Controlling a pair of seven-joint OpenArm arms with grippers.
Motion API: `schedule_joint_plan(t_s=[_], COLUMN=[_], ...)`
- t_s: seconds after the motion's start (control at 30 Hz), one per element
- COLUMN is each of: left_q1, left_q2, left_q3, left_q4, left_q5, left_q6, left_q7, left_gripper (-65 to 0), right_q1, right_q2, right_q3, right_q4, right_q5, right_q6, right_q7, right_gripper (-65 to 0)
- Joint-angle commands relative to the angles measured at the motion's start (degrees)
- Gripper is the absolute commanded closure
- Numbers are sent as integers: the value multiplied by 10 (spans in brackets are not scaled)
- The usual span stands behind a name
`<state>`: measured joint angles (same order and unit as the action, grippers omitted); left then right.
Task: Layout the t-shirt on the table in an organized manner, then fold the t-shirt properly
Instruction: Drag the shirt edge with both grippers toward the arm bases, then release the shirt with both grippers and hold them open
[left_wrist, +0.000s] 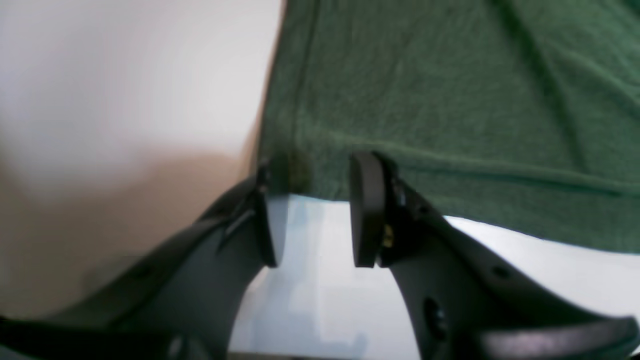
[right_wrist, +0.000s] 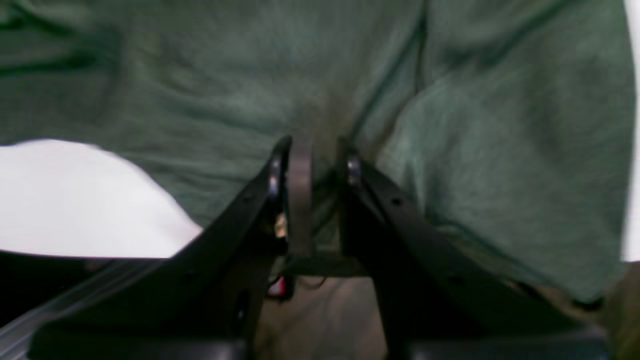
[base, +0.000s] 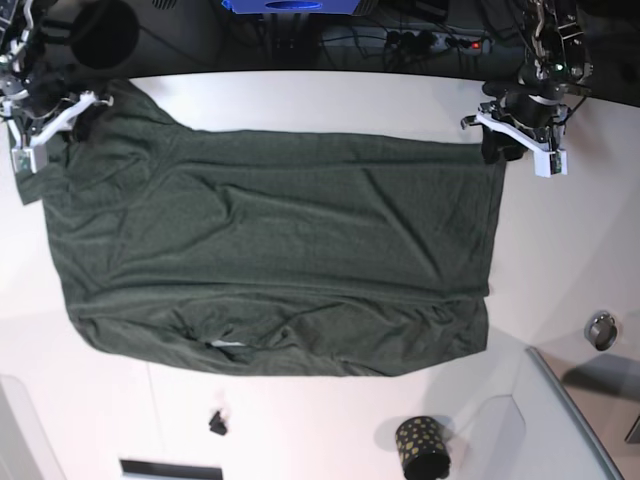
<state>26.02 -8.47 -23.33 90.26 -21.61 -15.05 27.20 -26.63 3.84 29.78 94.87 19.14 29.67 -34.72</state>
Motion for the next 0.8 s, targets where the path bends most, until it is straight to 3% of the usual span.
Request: schedule_joint_plan(t_s=[0.0, 0.07, 0.17, 0.3, 0.37, 0.47, 0.6, 0.77], left_q1=[8, 15, 19, 15, 14, 14, 18, 19], left_q2=[-5, -5, -5, -4, -4, -5, -5, -5], left_q3=[-4, -4, -4, -35, -45, -51, -51, -51], left_q4=[15, 19, 17, 17, 18, 17, 17, 17], left_q5=[-4, -4, -4, -4, -4, -4, -4, -4], left_q6=[0, 0, 0, 0, 0, 0, 0, 0], left_q7=[-10, -10, -11, -10, -10, -10, -10, -10], left_gripper=[-207, -207, -207, -207, -207, -207, -207, -207], right_q1=[-15, -22, 18, 88, 116, 156, 205, 258], right_q2=[-9, -23, -20, 75, 120, 160, 193, 234], right_q3=[8, 34, 95, 106, 81, 62, 60, 60], right_q4=[23, 35, 1, -120, -182, -244, -342, -456], right_q5=[4, 4, 1, 0, 0, 0, 0, 0], right_q6=[4, 4, 3, 3, 3, 3, -1, 2], right_q7=[5, 7, 7, 5, 7, 15, 74, 106], right_gripper=[-92, -143, -291, -498, -507, -507, -507, -507])
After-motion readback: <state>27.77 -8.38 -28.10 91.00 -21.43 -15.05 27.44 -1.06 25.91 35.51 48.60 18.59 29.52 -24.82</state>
